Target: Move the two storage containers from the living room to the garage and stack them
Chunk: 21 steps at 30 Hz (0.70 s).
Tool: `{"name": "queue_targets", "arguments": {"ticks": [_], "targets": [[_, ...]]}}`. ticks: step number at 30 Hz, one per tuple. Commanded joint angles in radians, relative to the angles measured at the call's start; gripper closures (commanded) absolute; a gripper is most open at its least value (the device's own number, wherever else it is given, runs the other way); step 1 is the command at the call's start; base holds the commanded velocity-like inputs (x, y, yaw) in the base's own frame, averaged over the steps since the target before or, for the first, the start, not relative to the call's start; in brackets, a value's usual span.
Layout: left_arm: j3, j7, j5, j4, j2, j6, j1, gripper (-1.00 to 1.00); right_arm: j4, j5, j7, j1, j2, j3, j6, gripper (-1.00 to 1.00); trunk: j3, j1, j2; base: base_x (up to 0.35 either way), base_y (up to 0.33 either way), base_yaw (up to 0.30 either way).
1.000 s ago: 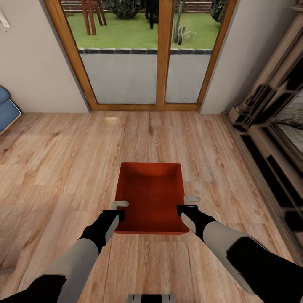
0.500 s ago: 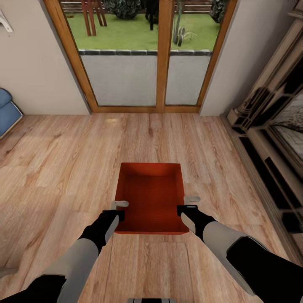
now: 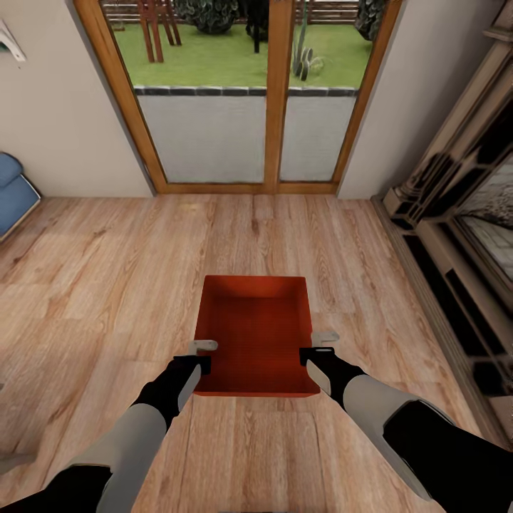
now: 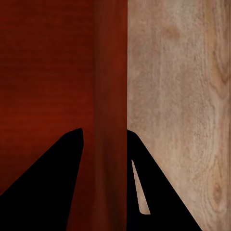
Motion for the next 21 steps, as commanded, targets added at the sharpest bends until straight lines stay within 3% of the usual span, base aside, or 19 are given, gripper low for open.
{"name": "queue_targets", "arguments": {"ticks": [1,21], "targets": [[-0.004,0.006,0.004,0.001,0.001,0.037,0.0,1.0,-0.007,0.005,0.024,-0.001,-0.001,0.046,0.007,1.0,0.003,-0.004,0.007,0.0,0.0,0.0],[-0.004,0.006,0.004,-0.001,0.001,0.036,0.0,1.0,-0.007,0.005,0.027,-0.002,0.0,0.046,0.005,1.0,0.065,-0.081,0.147,0.0,0.0,0.0]]}}
